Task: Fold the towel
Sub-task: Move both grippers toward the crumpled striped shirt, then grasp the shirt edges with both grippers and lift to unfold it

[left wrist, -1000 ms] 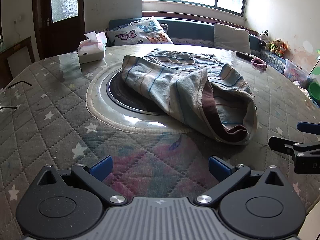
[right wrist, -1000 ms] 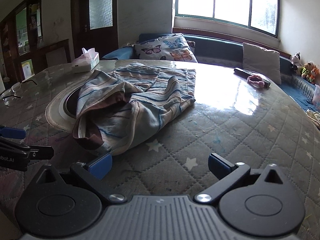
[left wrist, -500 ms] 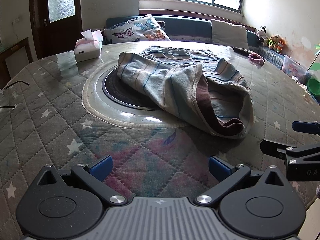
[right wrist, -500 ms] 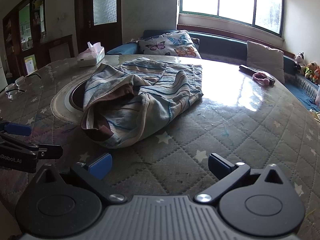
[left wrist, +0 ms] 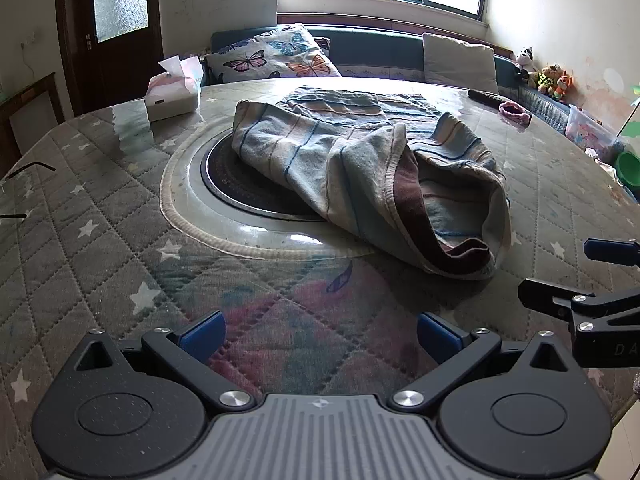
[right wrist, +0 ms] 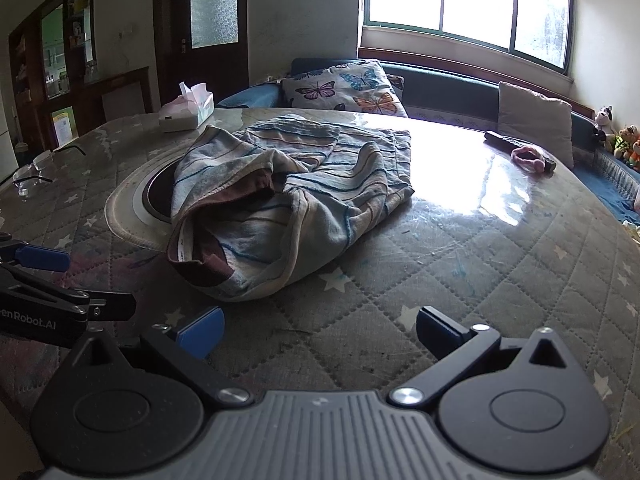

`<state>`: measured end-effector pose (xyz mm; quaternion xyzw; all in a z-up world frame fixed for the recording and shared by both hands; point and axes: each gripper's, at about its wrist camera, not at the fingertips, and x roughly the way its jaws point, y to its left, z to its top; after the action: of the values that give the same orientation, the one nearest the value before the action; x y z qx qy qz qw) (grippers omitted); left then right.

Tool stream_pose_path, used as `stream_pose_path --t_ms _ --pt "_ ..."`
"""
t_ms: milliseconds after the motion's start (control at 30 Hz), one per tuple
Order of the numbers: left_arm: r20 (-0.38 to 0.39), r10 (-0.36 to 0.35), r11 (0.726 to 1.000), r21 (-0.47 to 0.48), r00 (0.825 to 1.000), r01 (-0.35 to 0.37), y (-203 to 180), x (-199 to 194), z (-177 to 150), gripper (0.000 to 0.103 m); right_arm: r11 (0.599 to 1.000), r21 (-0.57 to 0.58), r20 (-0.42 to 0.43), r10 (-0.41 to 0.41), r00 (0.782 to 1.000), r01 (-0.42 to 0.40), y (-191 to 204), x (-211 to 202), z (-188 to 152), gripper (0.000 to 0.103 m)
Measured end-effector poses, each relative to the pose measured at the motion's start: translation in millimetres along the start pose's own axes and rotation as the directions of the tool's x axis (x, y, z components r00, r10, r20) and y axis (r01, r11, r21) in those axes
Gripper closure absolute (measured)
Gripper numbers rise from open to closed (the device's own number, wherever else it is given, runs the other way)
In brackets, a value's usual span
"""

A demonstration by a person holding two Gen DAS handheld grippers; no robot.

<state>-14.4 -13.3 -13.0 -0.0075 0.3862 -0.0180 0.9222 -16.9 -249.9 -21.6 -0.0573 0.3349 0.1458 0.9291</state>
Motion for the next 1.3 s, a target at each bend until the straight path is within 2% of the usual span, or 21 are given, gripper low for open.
stream_pose_path --t_ms 733,1000,1300 --pt "-0.021 0.011 1.0 -0.003 1.0 -0.012 2 13 16 0.0 1.0 -0.018 -0.012 0.016 1.0 -0.016 2 16 14 0.0" --pt "0.026 0.023 1.0 -0.002 0.999 -0.023 7 9 41 0.0 0.999 -0.04 0.006 0.013 1.0 -0.013 -2 20 29 0.0" --pt "0.114 -0.015 0.995 0.096 0.993 0.004 -12 10 89 0.0 0.998 -0.062 0.034 0.008 0.999 -0.006 -12 32 58 0.005"
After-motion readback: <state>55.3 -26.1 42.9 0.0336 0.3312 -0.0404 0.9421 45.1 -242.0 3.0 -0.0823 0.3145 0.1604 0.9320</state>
